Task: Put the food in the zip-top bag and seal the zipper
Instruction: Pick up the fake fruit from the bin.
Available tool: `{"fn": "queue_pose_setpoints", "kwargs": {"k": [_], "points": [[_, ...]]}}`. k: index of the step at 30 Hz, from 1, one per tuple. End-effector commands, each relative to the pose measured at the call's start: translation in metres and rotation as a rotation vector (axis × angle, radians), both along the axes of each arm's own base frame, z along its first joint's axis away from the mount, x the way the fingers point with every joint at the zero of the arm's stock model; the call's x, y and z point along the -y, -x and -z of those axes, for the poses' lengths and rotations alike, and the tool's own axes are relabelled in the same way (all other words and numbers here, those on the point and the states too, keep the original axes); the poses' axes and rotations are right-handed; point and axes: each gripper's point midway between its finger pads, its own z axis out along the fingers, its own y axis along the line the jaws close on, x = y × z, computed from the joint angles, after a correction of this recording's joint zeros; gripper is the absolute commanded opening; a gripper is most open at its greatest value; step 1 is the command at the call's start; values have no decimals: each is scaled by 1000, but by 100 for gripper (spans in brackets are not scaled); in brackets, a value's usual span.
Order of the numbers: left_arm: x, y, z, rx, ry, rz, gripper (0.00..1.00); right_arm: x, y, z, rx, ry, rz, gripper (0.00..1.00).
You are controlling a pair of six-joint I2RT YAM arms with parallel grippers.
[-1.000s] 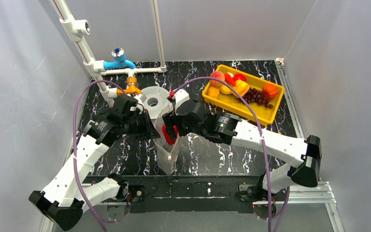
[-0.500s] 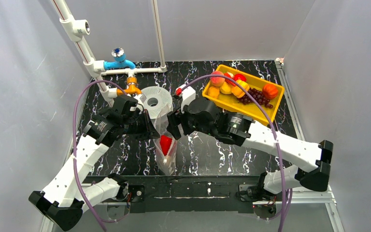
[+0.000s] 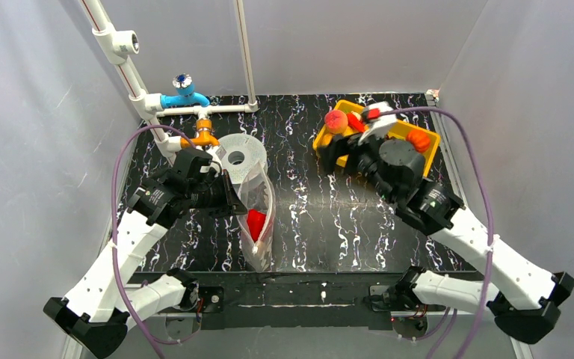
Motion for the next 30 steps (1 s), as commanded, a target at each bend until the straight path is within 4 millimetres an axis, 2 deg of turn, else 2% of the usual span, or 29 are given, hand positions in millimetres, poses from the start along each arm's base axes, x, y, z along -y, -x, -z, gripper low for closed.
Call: {"fn": "queue_pose_setpoints", "kwargs": {"k": [1, 4, 6, 13, 15, 16, 19, 23, 26, 30], "points": [[1, 7, -3, 9, 16, 30, 0, 73, -59, 34, -114, -104, 352, 98], [1, 7, -3, 8, 16, 32, 0, 114, -79, 61, -201, -181, 492, 98], [0, 9, -3, 7, 14, 32, 0, 135, -89, 78, -266, -235, 557, 98], [-1, 10, -3, 8, 14, 34, 0, 203, -127, 160, -627, -496, 797, 99], [-1, 10, -4, 11, 15, 35, 0, 210, -138, 182, -717, -531, 827, 98], [-1, 10, -4, 15, 14, 34, 0, 220, -146, 190, -742, -550, 851, 98], [-2, 12, -4, 11, 13, 34, 0, 225, -168, 205, -783, -584, 817, 98], [-1, 13, -5, 11, 20, 37, 0, 238, -185, 231, -835, -635, 891, 98], [-2, 13, -6, 15, 20, 37, 0, 243, -194, 245, -878, -666, 937, 99], [-2, 12, -6, 13, 14, 37, 0, 253, -206, 254, -906, -677, 1012, 98]]}}
